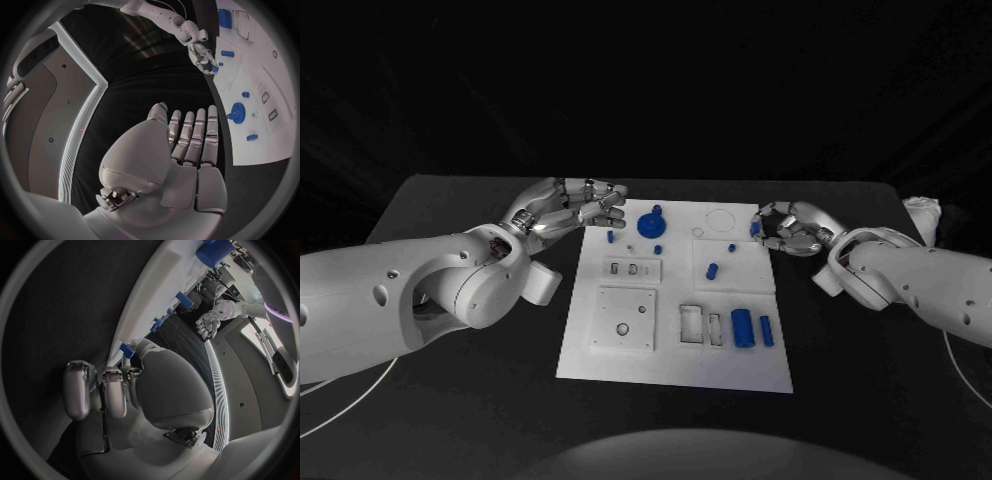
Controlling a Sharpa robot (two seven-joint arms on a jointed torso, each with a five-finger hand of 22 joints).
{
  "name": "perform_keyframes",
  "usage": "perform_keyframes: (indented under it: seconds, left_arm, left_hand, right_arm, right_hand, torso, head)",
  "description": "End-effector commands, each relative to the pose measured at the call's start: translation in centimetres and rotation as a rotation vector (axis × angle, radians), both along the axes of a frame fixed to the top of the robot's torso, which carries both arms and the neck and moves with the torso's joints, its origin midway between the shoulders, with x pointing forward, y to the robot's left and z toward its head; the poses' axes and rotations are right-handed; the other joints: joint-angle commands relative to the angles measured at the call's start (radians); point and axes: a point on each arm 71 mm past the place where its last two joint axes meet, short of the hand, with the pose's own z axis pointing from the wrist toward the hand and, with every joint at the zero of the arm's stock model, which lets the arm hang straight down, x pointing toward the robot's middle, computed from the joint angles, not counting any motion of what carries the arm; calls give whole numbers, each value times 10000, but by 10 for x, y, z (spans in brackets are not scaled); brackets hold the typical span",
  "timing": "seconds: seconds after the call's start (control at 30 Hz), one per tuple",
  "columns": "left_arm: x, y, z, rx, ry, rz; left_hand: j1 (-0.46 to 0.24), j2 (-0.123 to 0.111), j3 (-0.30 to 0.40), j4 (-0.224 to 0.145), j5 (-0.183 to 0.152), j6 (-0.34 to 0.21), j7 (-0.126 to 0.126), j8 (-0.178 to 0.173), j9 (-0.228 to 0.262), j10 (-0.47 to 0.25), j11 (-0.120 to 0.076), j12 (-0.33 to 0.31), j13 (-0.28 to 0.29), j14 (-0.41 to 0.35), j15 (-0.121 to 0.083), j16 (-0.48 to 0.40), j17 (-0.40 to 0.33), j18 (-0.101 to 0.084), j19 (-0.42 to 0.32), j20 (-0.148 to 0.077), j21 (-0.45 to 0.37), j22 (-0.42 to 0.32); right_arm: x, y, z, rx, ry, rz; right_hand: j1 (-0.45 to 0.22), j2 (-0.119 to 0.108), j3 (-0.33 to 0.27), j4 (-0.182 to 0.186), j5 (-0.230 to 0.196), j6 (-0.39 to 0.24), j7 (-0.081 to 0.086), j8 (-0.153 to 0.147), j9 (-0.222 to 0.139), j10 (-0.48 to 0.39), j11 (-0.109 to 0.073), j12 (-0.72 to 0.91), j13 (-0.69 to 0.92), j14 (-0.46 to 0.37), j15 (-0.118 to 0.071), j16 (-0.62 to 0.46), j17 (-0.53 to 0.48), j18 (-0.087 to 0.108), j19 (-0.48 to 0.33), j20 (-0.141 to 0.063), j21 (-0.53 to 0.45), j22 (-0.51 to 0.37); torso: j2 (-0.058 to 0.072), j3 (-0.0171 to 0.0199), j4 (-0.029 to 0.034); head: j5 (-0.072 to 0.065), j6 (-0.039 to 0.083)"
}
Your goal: Assemble the parts on the task board
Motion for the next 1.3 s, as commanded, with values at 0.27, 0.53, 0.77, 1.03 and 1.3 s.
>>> perform_keyframes:
  seconds: [0.27,0.53,0.77,1.03,1.3]
  left_arm:
    - [-1,-3,1,-133,9,-224]
    - [-2,-3,1,-137,16,-237]
    - [-2,-3,1,-140,25,-252]
    - [-2,-3,1,-141,27,-251]
    - [-2,0,1,-127,30,-195]
  left_hand:
    - [-33,108,27,19,58,-19,72,43,-12,4,101,60,-12,2,52,54,-14,-120,78,-7,-10,-5]
    - [-33,108,27,19,58,-19,72,43,-12,4,101,60,-12,2,52,54,-14,-120,78,-7,-10,-5]
    - [-33,108,27,19,58,-19,72,43,-12,4,101,60,-12,2,52,54,-14,-120,78,-7,-10,-5]
    - [-34,110,27,19,57,-20,74,44,-12,6,104,63,-11,1,53,57,-15,-121,78,-7,-9,-5]
    - [-36,120,27,19,54,-21,78,50,-12,16,115,71,-11,-2,58,65,-18,-125,79,-7,-7,-4]
  right_arm:
    - [0,1,-2,-5,224,55]
    - [1,1,-3,-16,256,43]
    - [1,1,-2,46,81,-53]
    - [2,5,1,267,-284,-171]
    - [3,11,8,552,-706,-228]
  right_hand:
    - [172,12,167,-70,212,77,-3,34,-81,1041,37,38,2633,1044,41,34,2634,-21,-128,-12,-104,2061]
    - [171,111,247,-83,163,264,12,135,-119,1041,48,38,2633,1044,46,34,2634,-23,-129,-12,-100,2062]
    - [181,259,331,-122,114,625,11,323,-148,1041,51,38,2633,1044,51,34,2634,-20,-148,-9,-110,2058]
    - [160,297,338,-179,-1,955,42,437,-214,1041,67,38,2633,1044,55,34,2634,-29,-112,-6,-73,2071]
    - [134,247,307,-217,-49,1090,74,454,-267,1041,84,38,2633,1044,60,34,2634,-39,-67,0,-33,2084]
  torso:
    - [1,1,1]
    - [-1,2,-3]
    - [-1,3,0]
    - [1,1,5]
    - [-4,-3,-7]
  head:
    - [6,-17]
    - [23,-29]
    - [33,-36]
    - [81,-57]
    - [156,-88]
